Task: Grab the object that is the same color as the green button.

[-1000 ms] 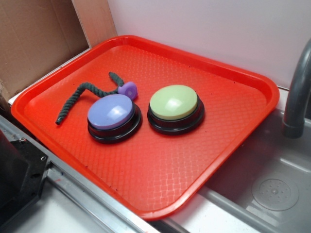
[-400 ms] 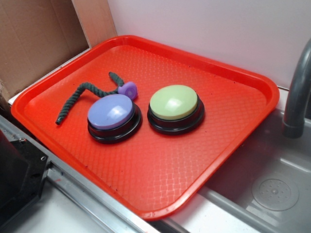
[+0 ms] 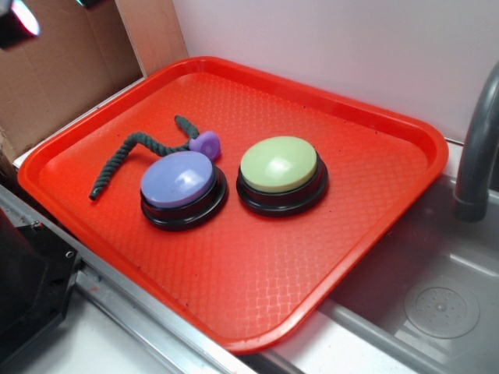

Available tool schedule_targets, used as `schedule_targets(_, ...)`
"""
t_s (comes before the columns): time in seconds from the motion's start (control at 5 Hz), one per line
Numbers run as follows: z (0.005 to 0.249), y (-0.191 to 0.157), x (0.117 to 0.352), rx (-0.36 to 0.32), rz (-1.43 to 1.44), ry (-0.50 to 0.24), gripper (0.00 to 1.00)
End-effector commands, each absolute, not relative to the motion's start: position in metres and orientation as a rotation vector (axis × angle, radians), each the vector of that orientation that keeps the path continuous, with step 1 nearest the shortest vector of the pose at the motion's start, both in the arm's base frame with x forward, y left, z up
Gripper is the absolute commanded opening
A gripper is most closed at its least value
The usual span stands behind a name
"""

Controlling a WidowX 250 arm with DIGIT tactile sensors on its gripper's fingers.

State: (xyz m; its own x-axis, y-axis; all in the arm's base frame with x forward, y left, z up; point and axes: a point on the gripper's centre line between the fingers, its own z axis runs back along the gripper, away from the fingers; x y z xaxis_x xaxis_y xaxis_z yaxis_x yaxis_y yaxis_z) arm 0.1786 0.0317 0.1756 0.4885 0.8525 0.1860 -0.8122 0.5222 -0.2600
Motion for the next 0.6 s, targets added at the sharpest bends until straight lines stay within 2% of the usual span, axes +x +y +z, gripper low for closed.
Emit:
schedule_targets(0.0, 0.111, 0.063, 0.206, -0.028, 1.340, -0.350, 1.00)
schedule_targets(0.2, 0.077, 0.073, 0.216, 0.025, 1.401, -0.326, 1.00)
schedule_targets(0.4, 0.052, 0.075, 0.217, 0.034, 1.442, -0.333, 1.00)
